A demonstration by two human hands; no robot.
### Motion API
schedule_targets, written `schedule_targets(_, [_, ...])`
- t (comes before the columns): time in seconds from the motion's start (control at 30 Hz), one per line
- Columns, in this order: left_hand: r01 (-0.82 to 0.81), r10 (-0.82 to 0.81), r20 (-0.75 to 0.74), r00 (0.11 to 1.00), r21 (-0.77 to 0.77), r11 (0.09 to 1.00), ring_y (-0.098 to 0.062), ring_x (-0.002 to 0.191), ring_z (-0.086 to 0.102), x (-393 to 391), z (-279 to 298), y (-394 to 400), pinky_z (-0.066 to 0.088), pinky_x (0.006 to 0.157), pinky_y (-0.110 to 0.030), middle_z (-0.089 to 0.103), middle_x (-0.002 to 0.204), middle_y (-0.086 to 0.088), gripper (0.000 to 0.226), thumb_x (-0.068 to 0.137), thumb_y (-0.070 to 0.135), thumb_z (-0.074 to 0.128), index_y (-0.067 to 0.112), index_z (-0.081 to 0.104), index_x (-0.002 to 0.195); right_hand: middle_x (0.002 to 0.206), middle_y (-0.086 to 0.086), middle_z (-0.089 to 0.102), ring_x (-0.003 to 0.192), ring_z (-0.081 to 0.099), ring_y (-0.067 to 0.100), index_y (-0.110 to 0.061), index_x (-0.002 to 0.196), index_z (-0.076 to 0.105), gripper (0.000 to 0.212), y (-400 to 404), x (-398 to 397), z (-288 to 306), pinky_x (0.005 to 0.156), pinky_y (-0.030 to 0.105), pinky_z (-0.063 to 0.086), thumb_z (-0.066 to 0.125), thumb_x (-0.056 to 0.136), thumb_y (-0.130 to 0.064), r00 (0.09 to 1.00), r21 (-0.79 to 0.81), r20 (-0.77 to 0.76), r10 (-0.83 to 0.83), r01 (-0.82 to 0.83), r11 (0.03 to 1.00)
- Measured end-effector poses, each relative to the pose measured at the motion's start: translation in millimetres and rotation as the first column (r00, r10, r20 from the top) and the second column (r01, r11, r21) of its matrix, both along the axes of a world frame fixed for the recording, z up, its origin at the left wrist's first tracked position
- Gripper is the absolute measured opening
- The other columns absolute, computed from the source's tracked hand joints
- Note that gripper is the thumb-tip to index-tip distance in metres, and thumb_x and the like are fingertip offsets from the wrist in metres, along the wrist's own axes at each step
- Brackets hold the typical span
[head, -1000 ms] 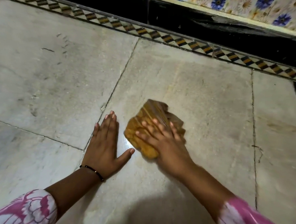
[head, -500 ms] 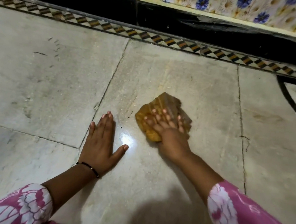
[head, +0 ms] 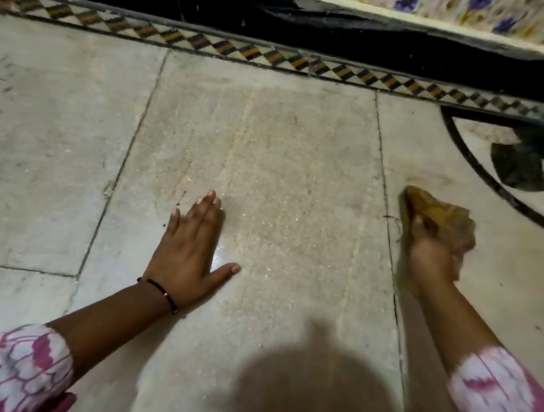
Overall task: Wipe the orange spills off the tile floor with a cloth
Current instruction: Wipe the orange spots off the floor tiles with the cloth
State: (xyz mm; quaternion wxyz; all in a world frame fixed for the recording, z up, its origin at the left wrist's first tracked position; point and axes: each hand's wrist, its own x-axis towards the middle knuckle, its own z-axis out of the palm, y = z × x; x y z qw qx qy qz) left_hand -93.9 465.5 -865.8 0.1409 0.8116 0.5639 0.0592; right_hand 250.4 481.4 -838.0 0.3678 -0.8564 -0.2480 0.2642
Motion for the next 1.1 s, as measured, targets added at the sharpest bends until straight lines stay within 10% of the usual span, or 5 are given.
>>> schedule_targets(0.17, [0.0,0.0,-0.055,0.998,-0.002,1.0,-0.018,0.142,0.014,-4,-5,-3,-0.001,0.115,-0.037,0.01,0.156,-0.005,0.092,0.082,0.071,0.032,0.01,0.014,0.149,0.152,-0.016,-0.001,0.145,-0.006,0.018,-0.042,0.144,0.022,0.063,10,-67,-23,0.112,0.04,-0.019,0.047,0.086,-0.049,0.597,-0.302,0.415,0.687,-0.622,0.723])
schedule_targets(0.33, [-0.004,0.004,-0.056,0.998,-0.009,1.0,-0.02,0.143,0.017,-4,-3,-4,-0.001,0.116,-0.037,0.015,0.156,-0.006,0.09,0.083,0.071,0.03,0.01,0.016,0.149,0.158,-0.013,-0.002,0.146,-0.004,0.019,-0.044,0.147,0.01,0.063,-101,-56,-19,0.115,0.047,-0.005,0.028,0.089,-0.057,0.075,-0.487,0.459,0.885,-0.812,0.322])
schedule_targets(0.63, [-0.01,0.009,-0.081,0.997,-0.006,1.0,-0.019,0.143,0.017,-3,-4,-5,-0.003,0.115,-0.037,0.017,0.156,-0.005,0.09,0.084,0.071,0.025,0.01,0.017,0.149,0.153,-0.009,-0.029,0.137,-0.033,0.019,-0.048,0.141,-0.016,0.091,-21,-24,-11,0.108,0.053,-0.021,-0.002,0.059,-0.086,0.521,-0.539,0.328,0.788,-0.581,0.609])
schedule_targets(0.9, [-0.004,0.004,-0.076,0.997,-0.007,1.0,-0.022,0.142,0.021,-1,-1,-4,-0.003,0.114,-0.035,0.021,0.155,-0.008,0.088,0.083,0.069,0.027,0.01,0.018,0.148,0.157,-0.007,0.017,0.145,-0.004,0.014,-0.041,0.143,0.031,0.062,-59,-106,-12,0.113,0.05,-0.008,0.009,0.09,-0.065,0.226,-0.347,0.435,0.872,-0.851,0.394])
schedule_targets(1.1, [-0.01,0.01,-0.064,0.998,0.004,1.0,-0.021,0.143,0.019,-2,-3,-4,-0.007,0.114,-0.032,0.021,0.155,-0.007,0.089,0.083,0.07,0.028,0.01,0.018,0.148,0.122,0.002,0.05,0.116,0.043,0.024,-0.03,0.112,0.053,0.048,-109,-56,-9,0.097,0.048,0.031,0.047,0.074,-0.06,0.477,-0.296,0.512,0.714,-0.683,0.668])
